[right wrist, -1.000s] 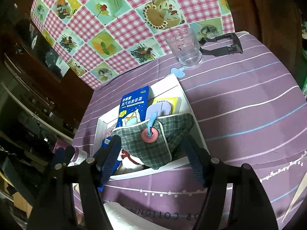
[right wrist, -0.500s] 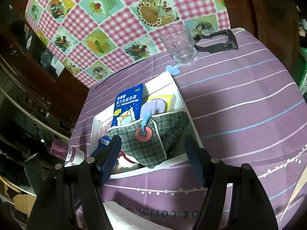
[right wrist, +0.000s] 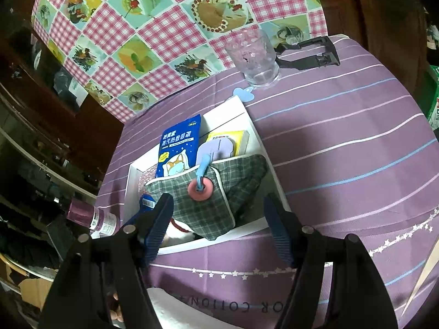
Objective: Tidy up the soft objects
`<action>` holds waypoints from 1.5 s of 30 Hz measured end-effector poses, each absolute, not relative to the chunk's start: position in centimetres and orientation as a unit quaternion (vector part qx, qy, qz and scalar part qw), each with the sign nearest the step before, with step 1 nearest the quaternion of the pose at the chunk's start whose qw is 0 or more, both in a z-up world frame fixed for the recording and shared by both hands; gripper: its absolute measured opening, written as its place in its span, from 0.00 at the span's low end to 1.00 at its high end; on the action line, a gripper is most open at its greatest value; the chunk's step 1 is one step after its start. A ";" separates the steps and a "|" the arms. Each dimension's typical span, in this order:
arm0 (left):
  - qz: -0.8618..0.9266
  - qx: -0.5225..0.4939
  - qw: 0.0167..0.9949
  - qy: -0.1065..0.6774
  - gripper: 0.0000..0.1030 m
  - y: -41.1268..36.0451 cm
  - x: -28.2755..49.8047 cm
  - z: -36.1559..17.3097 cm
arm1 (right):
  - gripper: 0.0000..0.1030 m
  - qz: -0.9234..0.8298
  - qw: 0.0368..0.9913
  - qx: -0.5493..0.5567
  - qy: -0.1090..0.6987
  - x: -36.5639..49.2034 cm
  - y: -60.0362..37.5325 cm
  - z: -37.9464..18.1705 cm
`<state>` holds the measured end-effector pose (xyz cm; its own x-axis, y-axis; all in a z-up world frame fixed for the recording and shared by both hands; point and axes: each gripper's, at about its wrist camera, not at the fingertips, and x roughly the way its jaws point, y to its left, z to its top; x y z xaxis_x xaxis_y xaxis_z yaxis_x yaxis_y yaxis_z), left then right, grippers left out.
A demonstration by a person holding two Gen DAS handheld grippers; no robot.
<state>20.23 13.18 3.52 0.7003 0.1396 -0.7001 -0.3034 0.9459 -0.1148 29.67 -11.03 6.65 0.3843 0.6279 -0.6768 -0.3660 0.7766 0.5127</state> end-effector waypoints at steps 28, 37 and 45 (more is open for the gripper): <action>0.157 -0.090 0.963 0.201 1.00 8.6 5.9 10.2 | 0.72 0.318 0.885 0.060 0.335 22.8 -11.5 12.6; 0.121 -0.037 0.969 0.210 1.00 5.6 2.2 8.7 | 0.72 0.304 0.912 -0.054 0.272 16.3 -14.8 12.0; 0.088 -0.043 0.973 0.208 1.00 3.5 0.8 7.4 | 0.73 0.324 0.910 -0.045 0.253 11.6 -18.2 9.8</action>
